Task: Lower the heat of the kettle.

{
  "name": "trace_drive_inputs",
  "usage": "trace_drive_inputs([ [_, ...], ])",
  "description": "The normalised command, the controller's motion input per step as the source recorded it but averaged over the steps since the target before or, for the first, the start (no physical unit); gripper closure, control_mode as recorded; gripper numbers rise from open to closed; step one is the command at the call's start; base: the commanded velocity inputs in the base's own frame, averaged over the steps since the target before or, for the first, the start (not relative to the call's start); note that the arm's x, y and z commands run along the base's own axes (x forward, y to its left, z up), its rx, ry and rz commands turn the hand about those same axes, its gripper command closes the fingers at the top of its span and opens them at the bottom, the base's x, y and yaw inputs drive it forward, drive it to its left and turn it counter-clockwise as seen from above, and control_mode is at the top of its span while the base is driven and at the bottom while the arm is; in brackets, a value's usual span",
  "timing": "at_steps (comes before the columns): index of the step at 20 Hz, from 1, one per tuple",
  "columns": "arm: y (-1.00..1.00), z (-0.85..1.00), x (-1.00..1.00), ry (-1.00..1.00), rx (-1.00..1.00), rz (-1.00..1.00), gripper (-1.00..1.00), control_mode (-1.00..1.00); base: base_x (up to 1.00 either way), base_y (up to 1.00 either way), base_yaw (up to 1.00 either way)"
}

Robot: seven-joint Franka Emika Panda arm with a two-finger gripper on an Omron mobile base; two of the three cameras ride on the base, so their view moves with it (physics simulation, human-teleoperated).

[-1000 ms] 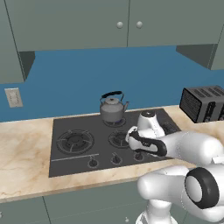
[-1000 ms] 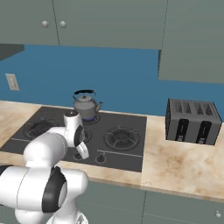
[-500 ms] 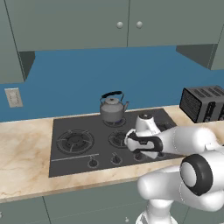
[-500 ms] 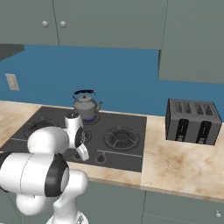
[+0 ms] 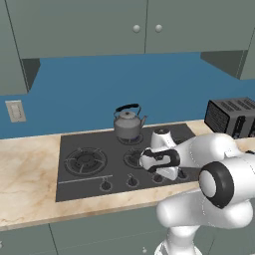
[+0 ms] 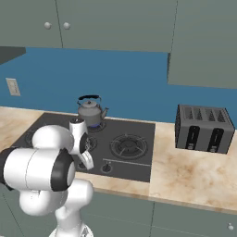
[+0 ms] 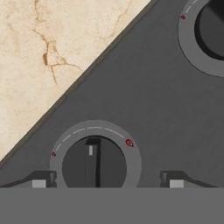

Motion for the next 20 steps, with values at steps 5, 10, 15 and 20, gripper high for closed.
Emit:
trace_drive_inputs([
  [5,0.0,-0.25,-0.1,0.01,0.0,0.0,-1.0,-1.0,0.0,0.0,0.0],
  [10,0.0,-0.16,-0.31,0.0,0.0,0.0,-1.0,-1.0,0.0,0.0,0.0],
  [15,0.0,-0.17,-0.32,0.0,0.02,0.0,-1.0,-1.0,0.0,0.0,0.0],
  [20,0.0,-0.18,-0.09,0.0,0.0,0.0,-1.0,-1.0,0.0,0.0,0.0],
])
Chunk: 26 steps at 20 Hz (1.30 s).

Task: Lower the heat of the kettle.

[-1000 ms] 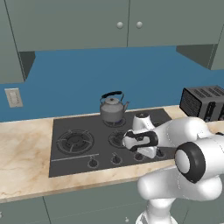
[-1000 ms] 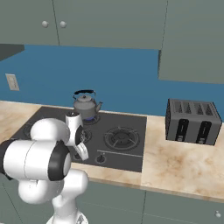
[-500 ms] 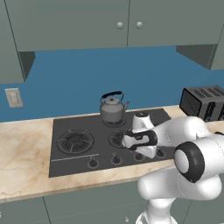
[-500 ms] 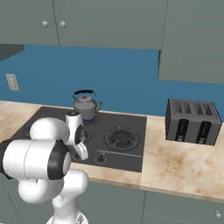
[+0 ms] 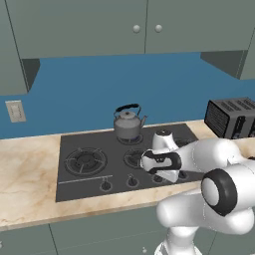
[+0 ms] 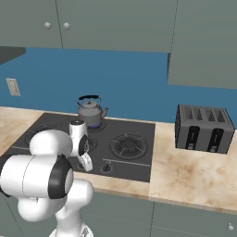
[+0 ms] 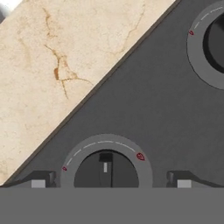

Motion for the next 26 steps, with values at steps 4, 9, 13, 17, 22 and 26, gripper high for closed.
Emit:
trace_drive_inputs([
  [4,0.03,-0.3,-0.04,0.03,0.0,0.0,1.0,-1.0,0.0,0.0,0.0],
  [9,0.11,-0.25,-0.02,0.01,0.0,0.0,1.0,-1.0,0.0,0.0,0.0],
  [13,0.13,-0.2,-0.04,0.0,0.0,0.0,1.0,-1.0,0.0,0.0,0.0],
  [17,0.05,-0.14,-0.24,0.0,0.0,0.0,1.0,-1.0,0.0,0.0,0.0],
  [22,-0.01,-0.03,-0.26,-0.01,0.08,-0.05,1.0,-1.0,0.0,0.0,0.0],
  [26,0.0,-0.03,-0.19,0.0,0.08,-0.09,1.0,-1.0,0.0,0.0,0.0],
])
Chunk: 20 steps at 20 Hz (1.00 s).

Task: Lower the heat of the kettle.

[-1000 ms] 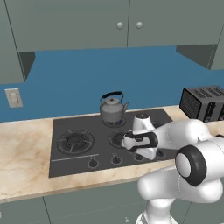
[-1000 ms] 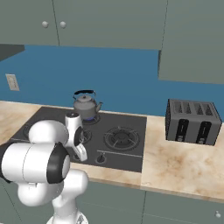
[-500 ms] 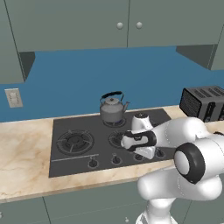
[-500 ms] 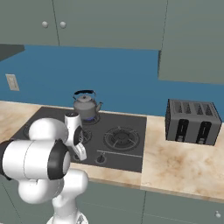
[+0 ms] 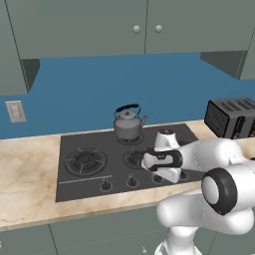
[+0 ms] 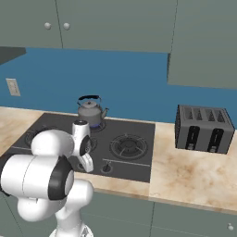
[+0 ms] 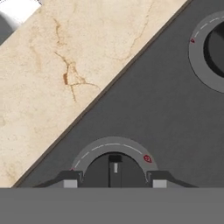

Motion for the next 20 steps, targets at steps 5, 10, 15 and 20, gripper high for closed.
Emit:
trace_drive_inputs([
  [5,0.0,-0.05,-0.05,0.0,0.04,-0.14,1.0,-1.0,0.0,0.0,0.0],
  [10,0.0,-0.05,0.0,0.0,0.0,-0.24,1.0,-1.0,0.0,0.0,0.0],
  [15,0.0,-0.08,0.0,0.0,0.0,-0.32,1.0,-1.0,0.0,0.0,0.0],
  [20,0.0,-0.09,-0.04,0.0,0.0,-0.33,1.0,-1.0,0.0,0.0,0.0],
])
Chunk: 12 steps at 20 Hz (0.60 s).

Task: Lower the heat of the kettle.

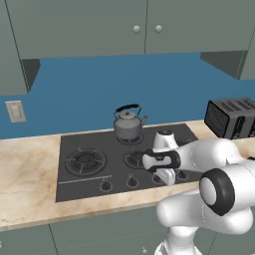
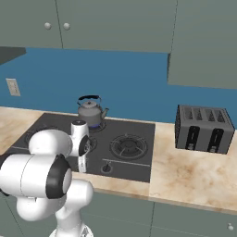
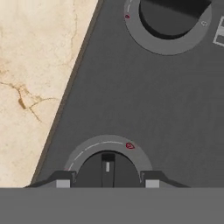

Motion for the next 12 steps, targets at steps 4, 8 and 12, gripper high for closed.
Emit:
trace_drive_inputs([
  [4,0.0,-0.1,-0.05,0.0,0.0,-0.33,1.0,-1.0,0.0,0.0,0.0],
  [8,0.0,-0.13,-0.07,0.0,0.0,-0.33,1.0,-1.0,0.0,0.0,0.0],
  [12,0.0,-0.1,-0.08,0.0,0.01,-0.33,1.0,-1.0,0.0,0.0,0.0],
])
